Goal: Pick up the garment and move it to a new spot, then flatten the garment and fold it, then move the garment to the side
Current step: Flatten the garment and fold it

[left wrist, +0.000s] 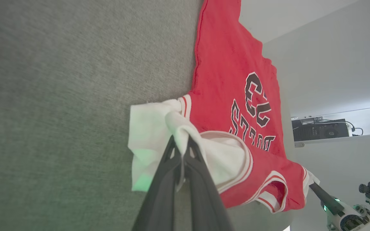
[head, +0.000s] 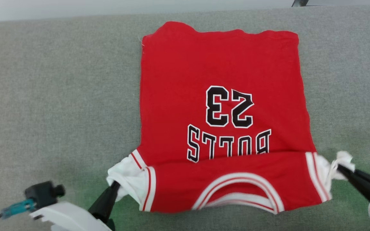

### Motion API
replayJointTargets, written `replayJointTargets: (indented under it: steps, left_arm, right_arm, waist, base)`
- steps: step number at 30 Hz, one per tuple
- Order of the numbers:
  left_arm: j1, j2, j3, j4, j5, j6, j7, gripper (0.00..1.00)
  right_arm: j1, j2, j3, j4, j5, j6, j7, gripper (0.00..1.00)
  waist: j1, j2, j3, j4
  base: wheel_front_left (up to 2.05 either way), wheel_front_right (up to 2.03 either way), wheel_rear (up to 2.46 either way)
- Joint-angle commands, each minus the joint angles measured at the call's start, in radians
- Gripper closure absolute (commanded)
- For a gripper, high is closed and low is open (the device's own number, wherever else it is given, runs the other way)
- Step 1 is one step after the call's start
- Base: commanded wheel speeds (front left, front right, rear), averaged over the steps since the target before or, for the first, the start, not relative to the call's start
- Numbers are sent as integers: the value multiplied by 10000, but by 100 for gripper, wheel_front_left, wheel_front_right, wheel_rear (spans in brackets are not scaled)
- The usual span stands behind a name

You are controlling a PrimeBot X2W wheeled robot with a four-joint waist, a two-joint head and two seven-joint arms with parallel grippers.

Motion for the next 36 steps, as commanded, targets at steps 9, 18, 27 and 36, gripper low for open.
replayJointTargets:
  steps: [9,18,27,36]
  left_arm:
    - [-1143,-376,-1036,2243,1002,-100,-87,100]
    - [-1621,-646,-1601,3567,1528,-74,-154,100]
    - [-1928,-879,-1718,4115,1554,-294,-327,100]
    - [-2118,-1071,-2004,3903,1723,-426,-392,100]
  right_arm:
    - [-619,1518,556,1408,-883,-7,923,100]
    - [-893,2193,1262,2543,-1715,-21,1065,100]
    - [-1305,2111,1876,2258,-2105,-6,666,0]
    - [-1954,-724,240,205,-1026,-9,1100,0]
  waist:
    - [0,-1,311,133]
    - [0,-1,546,249]
    - [0,-1,553,236]
    - [0,-1,549,600]
  base:
    - [0,0,0]
    - [0,0,0]
    - [0,0,0]
    - [0,0,0]
